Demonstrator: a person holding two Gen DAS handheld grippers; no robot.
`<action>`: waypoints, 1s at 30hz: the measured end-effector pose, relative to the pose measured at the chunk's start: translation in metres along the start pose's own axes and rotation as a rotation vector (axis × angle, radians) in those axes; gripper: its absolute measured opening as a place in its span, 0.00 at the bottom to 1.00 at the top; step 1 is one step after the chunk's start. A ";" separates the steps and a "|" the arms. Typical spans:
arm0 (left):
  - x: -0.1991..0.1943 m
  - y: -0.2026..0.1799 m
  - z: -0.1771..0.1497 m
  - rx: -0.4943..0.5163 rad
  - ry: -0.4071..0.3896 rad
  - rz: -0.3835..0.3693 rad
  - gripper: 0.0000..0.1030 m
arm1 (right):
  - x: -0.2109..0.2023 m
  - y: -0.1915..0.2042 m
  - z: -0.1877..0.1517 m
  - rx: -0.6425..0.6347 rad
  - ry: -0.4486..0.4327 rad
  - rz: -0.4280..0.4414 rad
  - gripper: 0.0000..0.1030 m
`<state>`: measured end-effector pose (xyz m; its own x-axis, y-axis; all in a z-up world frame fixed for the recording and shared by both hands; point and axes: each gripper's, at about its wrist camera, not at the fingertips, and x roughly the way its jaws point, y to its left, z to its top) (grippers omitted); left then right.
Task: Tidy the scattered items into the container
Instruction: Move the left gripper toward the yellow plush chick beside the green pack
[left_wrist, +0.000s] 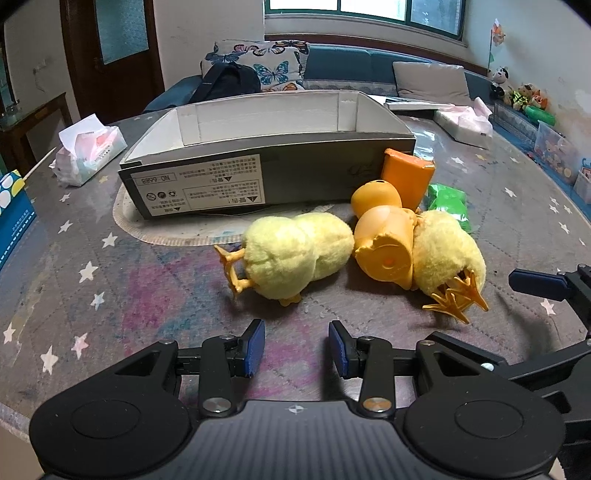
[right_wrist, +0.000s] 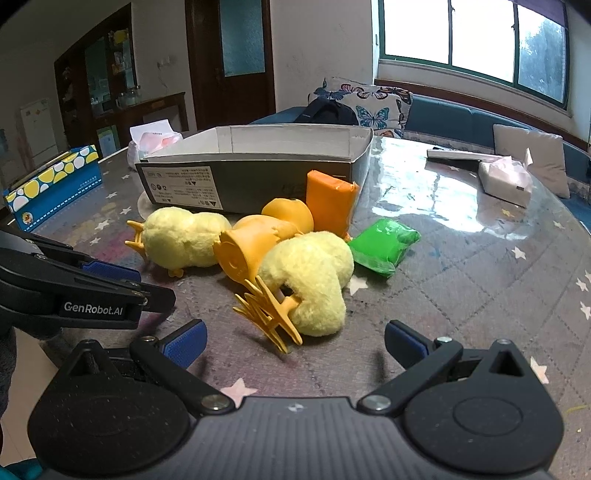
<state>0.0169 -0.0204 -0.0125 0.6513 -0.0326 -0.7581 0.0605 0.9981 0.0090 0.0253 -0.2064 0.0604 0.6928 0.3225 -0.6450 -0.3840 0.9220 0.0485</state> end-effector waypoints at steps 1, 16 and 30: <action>0.001 -0.001 0.000 0.001 0.000 -0.003 0.40 | 0.001 0.000 0.000 0.001 0.001 -0.001 1.00; 0.009 -0.006 0.007 0.015 0.019 -0.020 0.40 | 0.008 -0.004 0.002 0.003 0.020 -0.010 1.00; 0.010 -0.009 0.013 0.017 0.021 -0.056 0.39 | 0.012 -0.008 0.005 0.007 0.016 -0.026 1.00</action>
<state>0.0325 -0.0299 -0.0115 0.6304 -0.0869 -0.7714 0.1092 0.9938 -0.0227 0.0393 -0.2089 0.0562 0.6927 0.2949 -0.6582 -0.3616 0.9316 0.0368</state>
